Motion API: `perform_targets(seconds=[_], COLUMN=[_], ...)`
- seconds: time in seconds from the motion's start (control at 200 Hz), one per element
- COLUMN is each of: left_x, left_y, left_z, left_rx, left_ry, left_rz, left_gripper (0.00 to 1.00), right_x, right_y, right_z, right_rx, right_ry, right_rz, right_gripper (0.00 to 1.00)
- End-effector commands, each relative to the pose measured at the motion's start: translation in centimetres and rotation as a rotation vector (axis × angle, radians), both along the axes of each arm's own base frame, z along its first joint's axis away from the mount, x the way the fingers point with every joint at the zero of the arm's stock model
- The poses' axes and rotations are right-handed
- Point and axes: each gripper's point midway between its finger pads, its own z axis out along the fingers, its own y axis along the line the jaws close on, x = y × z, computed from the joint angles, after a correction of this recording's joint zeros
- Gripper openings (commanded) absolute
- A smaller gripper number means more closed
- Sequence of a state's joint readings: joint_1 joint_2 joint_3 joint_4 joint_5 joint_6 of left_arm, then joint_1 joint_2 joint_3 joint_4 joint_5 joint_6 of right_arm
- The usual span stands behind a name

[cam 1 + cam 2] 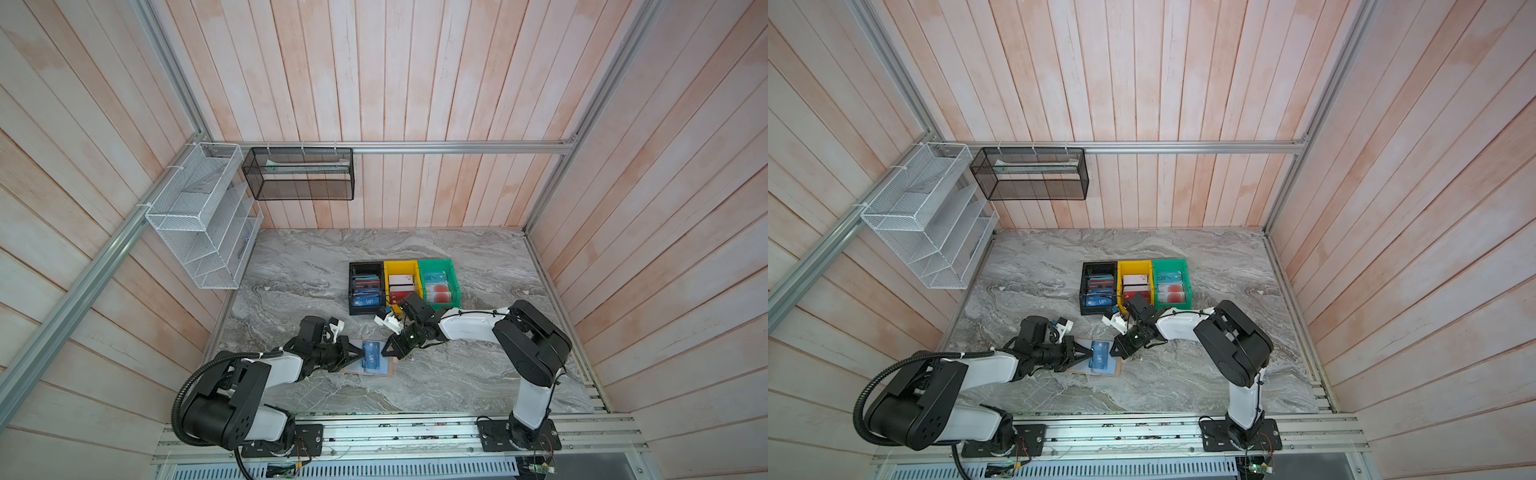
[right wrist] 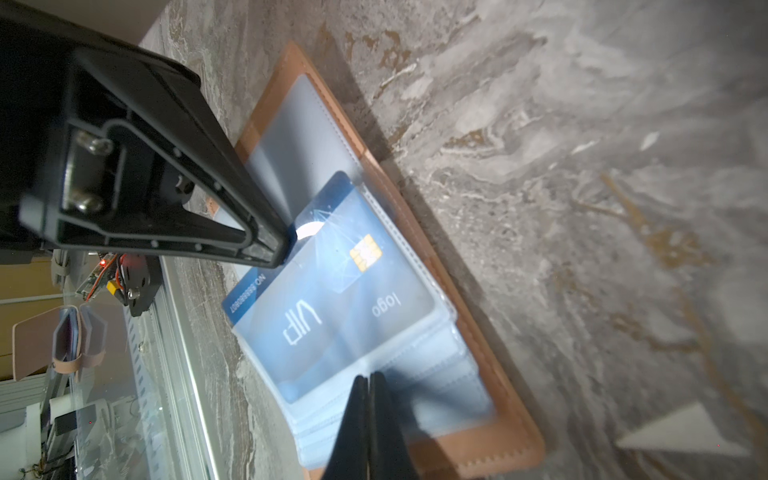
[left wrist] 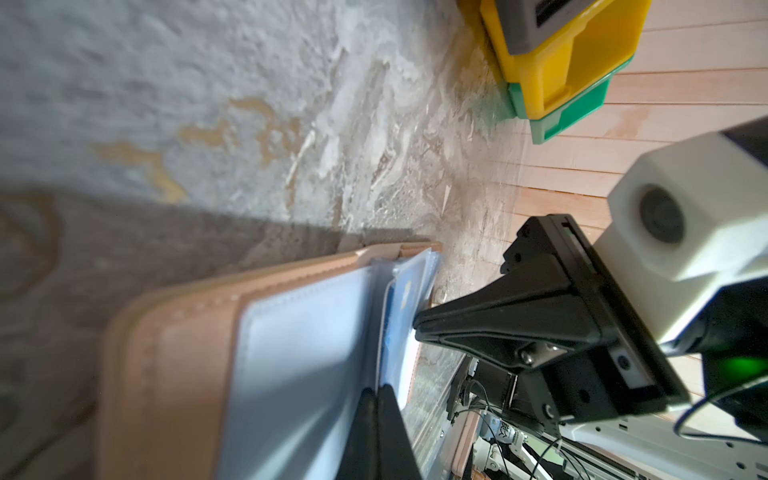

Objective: Take the credit cards out of the card holder

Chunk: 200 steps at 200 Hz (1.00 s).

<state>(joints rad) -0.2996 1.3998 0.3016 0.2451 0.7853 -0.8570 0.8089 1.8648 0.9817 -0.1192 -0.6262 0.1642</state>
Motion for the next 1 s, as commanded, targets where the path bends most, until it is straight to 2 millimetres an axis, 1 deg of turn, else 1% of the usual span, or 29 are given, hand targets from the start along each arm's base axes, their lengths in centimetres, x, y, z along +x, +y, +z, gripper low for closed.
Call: perform_targets(seconds=[0.0,0.29,0.415,0.525,0.605,0.815,0.995], left_x=[-0.7,-0.8,-0.7,-0.7,-0.5,0.2,0.4], left_y=[1.1,2.7,3.1,3.4,3.4,3.6,3.8], left_z=[-0.7,0.0,0.8,1.5,2.4,4.7,5.5], left_rx=[0.031,0.092,0.119,0.139,0.14,0.154,0.16], left_ry=[0.021,0.01,-0.006,-0.021,-0.046,-0.093,-0.114], left_rz=[0.013,0.045,0.054,0.058,0.055,0.062,0.068], left_gripper=[0.01,0.0,0.0,0.0,0.0,0.0,0.0], right_x=[-0.6,-0.6,-0.7,-0.9,-1.1,-0.9,-0.4], right_y=[-1.6,-1.6,-1.6,-1.1,-0.8,0.0,0.1], right_z=[-2.9,-2.8,-2.6,-1.6,-0.6,2.2,3.6], right_rx=[-0.109,-0.108,-0.103,-0.066,-0.042,0.019,0.064], right_ry=[0.033,0.033,0.036,0.041,0.043,0.037,0.051], right_rz=[-0.009,-0.005,-0.002,0.016,0.039,0.079,0.083], right_gripper=[0.0,0.0,0.0,0.0,0.0,0.03,0.04])
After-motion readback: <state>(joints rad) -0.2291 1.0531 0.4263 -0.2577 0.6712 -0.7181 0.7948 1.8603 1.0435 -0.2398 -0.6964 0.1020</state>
